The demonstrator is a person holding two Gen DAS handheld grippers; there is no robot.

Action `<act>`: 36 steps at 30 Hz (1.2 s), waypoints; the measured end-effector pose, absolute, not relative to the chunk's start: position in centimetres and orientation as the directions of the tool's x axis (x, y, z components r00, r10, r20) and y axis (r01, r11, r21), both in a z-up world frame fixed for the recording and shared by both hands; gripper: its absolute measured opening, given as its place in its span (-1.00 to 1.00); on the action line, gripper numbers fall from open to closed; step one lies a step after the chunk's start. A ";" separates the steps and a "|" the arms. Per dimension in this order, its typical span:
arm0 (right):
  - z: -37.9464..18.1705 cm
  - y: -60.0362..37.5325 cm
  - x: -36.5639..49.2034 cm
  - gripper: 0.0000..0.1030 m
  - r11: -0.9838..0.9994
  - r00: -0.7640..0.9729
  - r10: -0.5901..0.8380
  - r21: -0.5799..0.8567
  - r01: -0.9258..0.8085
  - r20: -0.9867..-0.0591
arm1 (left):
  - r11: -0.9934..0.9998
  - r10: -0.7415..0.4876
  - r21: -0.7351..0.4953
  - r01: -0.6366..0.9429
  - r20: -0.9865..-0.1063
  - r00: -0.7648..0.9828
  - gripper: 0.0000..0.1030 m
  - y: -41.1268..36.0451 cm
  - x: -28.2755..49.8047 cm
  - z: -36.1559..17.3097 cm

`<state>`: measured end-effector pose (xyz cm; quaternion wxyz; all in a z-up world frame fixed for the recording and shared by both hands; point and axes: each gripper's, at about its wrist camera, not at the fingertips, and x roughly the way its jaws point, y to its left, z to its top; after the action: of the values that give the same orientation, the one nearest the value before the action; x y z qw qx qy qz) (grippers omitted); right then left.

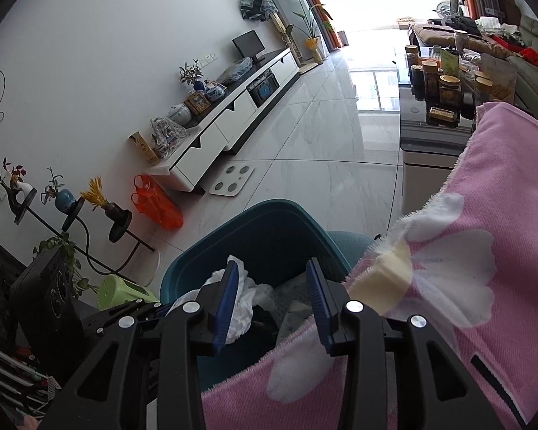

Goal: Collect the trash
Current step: 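Open the right tool over the bin releasing the cup while the left tool releases the tissue, then grasp a white foam net with the left tool while the right tool grasps the clear plastic bottle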

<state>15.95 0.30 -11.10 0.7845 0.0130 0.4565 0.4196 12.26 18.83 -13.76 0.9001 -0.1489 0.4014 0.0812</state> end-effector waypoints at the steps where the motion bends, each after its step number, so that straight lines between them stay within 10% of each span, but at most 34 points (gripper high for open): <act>1: -11.0 0.0 15.9 -0.27 0.645 0.229 0.674 0.409 -0.645 -0.702 | 0.942 0.028 -0.202 -0.269 -0.748 0.663 -0.35 19.0 12.5 -14.0; 16: -6.6 -8.5 12.0 -0.10 0.616 0.323 0.740 0.404 -0.676 -0.590 | 0.978 0.055 -0.124 -0.170 -0.629 0.776 -0.02 13.1 8.5 -8.5; 36: -5.7 -31.8 7.3 -0.07 0.861 0.673 0.506 0.371 -0.349 -0.540 | 0.917 -0.380 -0.125 0.378 -0.555 0.740 0.17 -9.3 9.0 -3.9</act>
<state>7.33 -31.85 -5.68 0.9068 0.1192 0.3288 0.2356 8.95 -9.27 -3.89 0.9328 -0.0021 0.2977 -0.2033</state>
